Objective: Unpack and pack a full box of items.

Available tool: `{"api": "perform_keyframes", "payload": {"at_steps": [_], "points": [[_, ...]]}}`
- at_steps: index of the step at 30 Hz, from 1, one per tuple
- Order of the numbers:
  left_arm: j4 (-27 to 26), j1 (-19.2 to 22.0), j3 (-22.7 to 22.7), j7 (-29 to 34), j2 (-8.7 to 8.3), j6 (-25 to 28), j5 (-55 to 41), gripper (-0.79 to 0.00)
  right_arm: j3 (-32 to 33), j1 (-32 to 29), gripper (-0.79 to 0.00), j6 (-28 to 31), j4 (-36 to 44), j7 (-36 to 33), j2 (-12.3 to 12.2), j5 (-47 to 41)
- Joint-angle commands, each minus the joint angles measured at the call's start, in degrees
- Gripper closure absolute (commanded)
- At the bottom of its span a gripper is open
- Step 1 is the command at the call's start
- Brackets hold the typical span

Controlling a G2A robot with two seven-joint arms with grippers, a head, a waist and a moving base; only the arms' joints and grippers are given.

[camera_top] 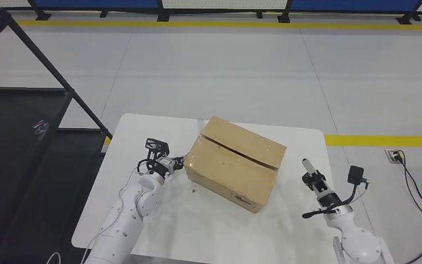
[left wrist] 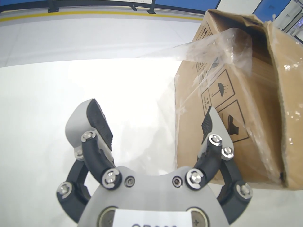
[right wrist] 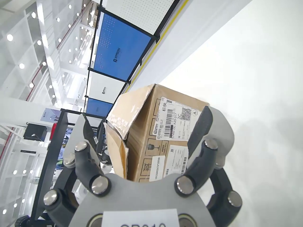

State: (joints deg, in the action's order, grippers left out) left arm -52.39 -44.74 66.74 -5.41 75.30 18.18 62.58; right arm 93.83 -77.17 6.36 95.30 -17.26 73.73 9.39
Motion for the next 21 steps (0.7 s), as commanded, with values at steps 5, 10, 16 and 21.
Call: {"api": "perform_keyframes", "payload": {"at_steps": [5, 10, 16, 21], "points": [[-2.3, -1.7, 0.5, 0.3, -0.22, 0.1, 0.4, -0.785, -3.8, 5.3, -0.785, 1.1, -6.1, 0.7, 0.4, -2.2], [-3.8, -2.9, 1.1, 0.5, -0.41, 0.1, 0.5, -0.785, -8.5, 9.5, -0.785, 1.7, -10.6, 7.4, 1.3, -0.9], [-5.4, -4.2, 1.6, 0.8, -0.59, 0.0, 0.7, -0.785, -12.5, 13.2, -0.785, 2.5, -14.5, 10.9, 2.2, -1.4], [-6.7, -5.3, 2.4, 0.6, -0.82, 0.2, 0.7, -0.785, -14.1, 14.9, -0.785, 2.8, -15.4, 11.2, 2.6, -1.4]]}}
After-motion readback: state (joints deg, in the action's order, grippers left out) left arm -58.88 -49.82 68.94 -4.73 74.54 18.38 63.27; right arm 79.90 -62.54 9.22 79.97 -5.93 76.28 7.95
